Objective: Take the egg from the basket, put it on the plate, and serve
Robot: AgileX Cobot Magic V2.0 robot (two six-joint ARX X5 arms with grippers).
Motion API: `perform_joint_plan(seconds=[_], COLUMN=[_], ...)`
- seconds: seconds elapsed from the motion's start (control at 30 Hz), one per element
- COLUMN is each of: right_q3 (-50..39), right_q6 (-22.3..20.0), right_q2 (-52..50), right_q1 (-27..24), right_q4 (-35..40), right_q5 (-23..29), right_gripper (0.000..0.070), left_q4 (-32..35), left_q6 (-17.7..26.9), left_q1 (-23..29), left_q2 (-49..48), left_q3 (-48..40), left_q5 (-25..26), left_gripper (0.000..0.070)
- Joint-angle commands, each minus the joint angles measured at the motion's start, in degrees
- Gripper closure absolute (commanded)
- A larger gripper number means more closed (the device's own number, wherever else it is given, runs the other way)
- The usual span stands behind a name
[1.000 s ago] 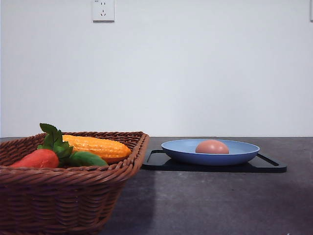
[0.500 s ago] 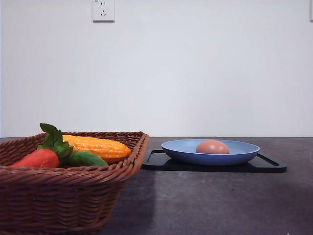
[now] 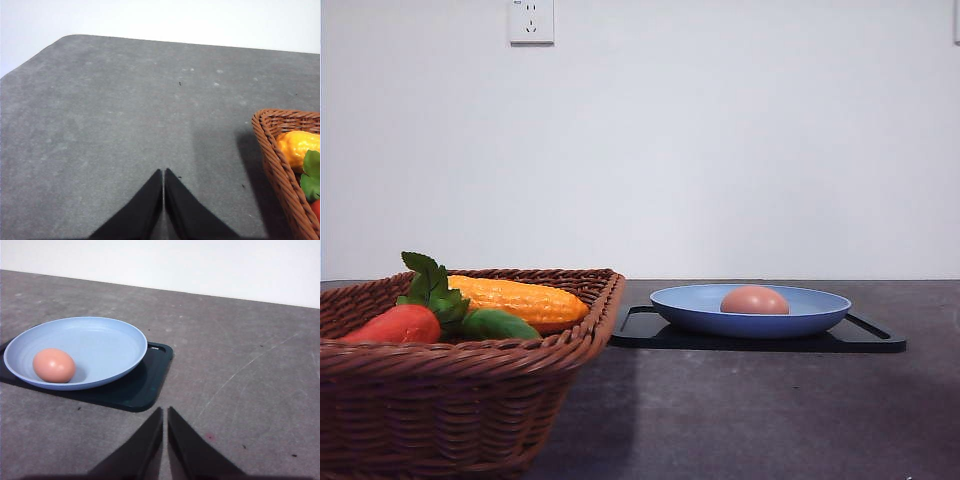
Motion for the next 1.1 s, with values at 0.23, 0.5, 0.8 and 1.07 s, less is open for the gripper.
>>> perform_joint_plan(seconds=[0.23, 0.5, 0.8, 1.07], right_q3=[-0.39, -0.39, -0.39, -0.39], right_q6=[0.57, 0.57, 0.57, 0.57], right_q2=[-0.15, -0.15, -0.15, -0.15], right_q1=[-0.07, -0.07, -0.07, -0.07], right_q4=[0.11, 0.1, 0.11, 0.11], right_q5=[0.02, 0.02, 0.02, 0.01], right_gripper=[0.07, 0.07, 0.07, 0.07], left_q4=[-0.95, -0.96, -0.95, -0.95], left_q6=[-0.11, -0.11, -0.11, -0.11], left_q1=[0.07, 0.07, 0.07, 0.07], left_q2=[-0.09, -0.09, -0.09, -0.09], left_q3=[-1.32, -1.33, -1.31, -1.32], left_q5=[-0.03, -0.04, -0.02, -0.03], left_gripper=[0.07, 0.07, 0.07, 0.07])
